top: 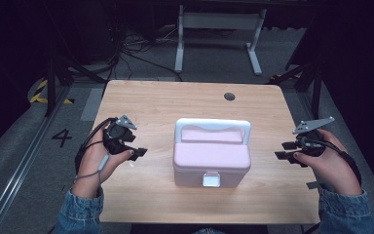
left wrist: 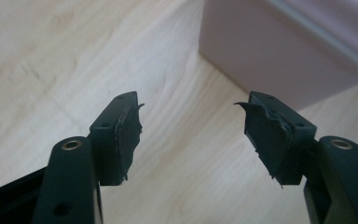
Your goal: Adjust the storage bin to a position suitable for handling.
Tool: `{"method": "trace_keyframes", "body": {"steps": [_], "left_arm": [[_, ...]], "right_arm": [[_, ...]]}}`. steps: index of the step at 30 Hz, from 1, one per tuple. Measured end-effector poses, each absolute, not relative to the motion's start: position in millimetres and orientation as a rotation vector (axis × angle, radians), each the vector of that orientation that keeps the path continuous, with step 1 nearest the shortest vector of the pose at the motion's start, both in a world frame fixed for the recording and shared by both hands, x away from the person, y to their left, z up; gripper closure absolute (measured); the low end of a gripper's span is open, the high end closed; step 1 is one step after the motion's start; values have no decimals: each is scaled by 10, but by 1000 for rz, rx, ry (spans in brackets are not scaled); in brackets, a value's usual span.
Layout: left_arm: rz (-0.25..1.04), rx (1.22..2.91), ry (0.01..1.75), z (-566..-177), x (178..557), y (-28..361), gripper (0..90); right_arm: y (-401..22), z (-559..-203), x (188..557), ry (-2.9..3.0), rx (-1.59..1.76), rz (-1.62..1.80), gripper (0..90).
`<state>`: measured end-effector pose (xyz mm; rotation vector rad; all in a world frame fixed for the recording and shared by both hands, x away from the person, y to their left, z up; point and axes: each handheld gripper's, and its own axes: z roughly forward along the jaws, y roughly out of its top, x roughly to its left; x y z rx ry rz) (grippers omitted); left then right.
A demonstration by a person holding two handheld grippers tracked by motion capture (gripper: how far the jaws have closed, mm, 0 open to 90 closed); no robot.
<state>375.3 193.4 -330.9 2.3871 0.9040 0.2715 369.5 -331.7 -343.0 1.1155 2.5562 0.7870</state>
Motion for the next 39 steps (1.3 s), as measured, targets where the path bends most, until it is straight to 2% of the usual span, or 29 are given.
{"method": "trace_keyframes", "body": {"steps": [12, 22, 27, 34, 39], "left_arm": [[230, 2384, 748, -3010, 3863, 1453, 379], [254, 2437, 645, -2864, 4069, 1055, 254], [310, 2460, 631, -2873, 4106, 917, 248], [284, 2486, 572, -2873, 4165, 752, 311], [265, 2488, 556, -2893, 4211, 655, 425]], "right_arm": [[-3392, -3457, 3593, 2543, 1153, 780, 507], [-3422, -3492, 3513, 2536, 1179, 767, 508], [-3427, -3509, 3500, 2539, 1185, 759, 509], [-3410, -3532, 3483, 2551, 1179, 746, 508], [-3407, -3538, 3472, 2552, 1170, 745, 497]]}}
